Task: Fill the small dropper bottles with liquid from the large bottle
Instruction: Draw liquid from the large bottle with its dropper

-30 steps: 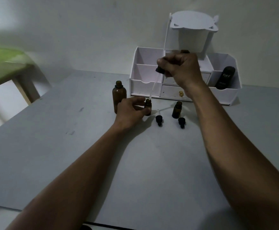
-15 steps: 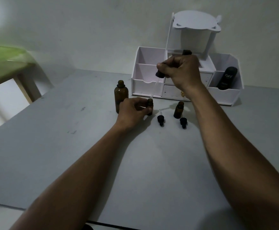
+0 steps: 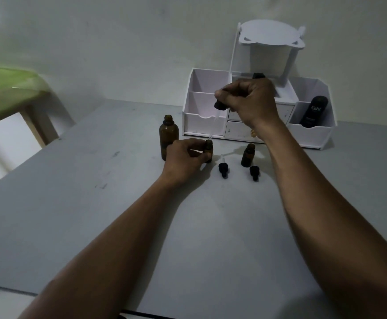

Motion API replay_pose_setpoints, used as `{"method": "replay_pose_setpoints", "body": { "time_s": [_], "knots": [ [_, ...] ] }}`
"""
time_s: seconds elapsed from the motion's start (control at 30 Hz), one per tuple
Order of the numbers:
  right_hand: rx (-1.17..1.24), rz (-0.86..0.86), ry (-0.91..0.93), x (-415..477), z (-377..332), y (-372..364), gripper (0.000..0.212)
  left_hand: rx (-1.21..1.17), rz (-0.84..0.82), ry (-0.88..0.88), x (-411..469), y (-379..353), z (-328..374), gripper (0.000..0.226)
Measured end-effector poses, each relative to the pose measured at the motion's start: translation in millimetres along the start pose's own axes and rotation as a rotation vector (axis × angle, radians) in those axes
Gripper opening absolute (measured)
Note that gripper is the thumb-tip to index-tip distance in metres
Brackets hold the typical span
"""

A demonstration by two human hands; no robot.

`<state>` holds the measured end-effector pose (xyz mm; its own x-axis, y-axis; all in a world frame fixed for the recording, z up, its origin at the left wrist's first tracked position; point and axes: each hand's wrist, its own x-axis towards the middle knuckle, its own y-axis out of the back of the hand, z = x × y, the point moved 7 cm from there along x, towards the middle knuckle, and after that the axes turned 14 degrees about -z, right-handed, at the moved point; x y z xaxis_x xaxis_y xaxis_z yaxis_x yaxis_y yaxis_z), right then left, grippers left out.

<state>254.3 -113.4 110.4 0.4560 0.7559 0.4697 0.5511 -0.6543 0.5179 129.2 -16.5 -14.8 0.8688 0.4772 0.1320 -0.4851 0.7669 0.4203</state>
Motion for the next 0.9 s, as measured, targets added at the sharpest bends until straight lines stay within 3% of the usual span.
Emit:
{"method": "replay_pose_setpoints", "body": {
  "time_s": [0.1, 0.23, 0.3, 0.4, 0.47, 0.57, 0.67, 0.9],
  "knots": [
    [0.09, 0.051, 0.032, -2, -8, 6, 0.015, 0.087, 0.042, -0.03, -3, 5, 4, 0.045],
    [0.183, 0.174, 0.105, -5, -24, 18, 0.015, 0.299, 0.324, -0.324, -21, 36, 37, 0.034],
    [0.222, 0.207, 0.134, -4, -33, 21, 0.011, 0.259, 0.519, -0.421, -34, 60, 46, 0.024],
    [0.34, 0.214, 0.172, 0, -44, 16, 0.004, 0.087, 0.673, -0.353, -38, 91, 32, 0.025],
    [0.379, 0.21, 0.181, 5, -48, 9, 0.005, 0.026, 0.616, -0.24, -30, 103, 14, 0.033],
    [0.393, 0.179, 0.177, 14, -50, -7, 0.006, -0.169, 0.362, -0.083, -13, 108, -17, 0.046],
    [0.375, 0.14, 0.154, 19, -46, -20, 0.007, -0.24, 0.168, -0.034, -8, 102, -30, 0.048],
    [0.317, 0.048, 0.123, 28, -45, -39, 0.008, -0.321, 0.058, -0.051, -8, 94, -33, 0.044]
  ]
}}
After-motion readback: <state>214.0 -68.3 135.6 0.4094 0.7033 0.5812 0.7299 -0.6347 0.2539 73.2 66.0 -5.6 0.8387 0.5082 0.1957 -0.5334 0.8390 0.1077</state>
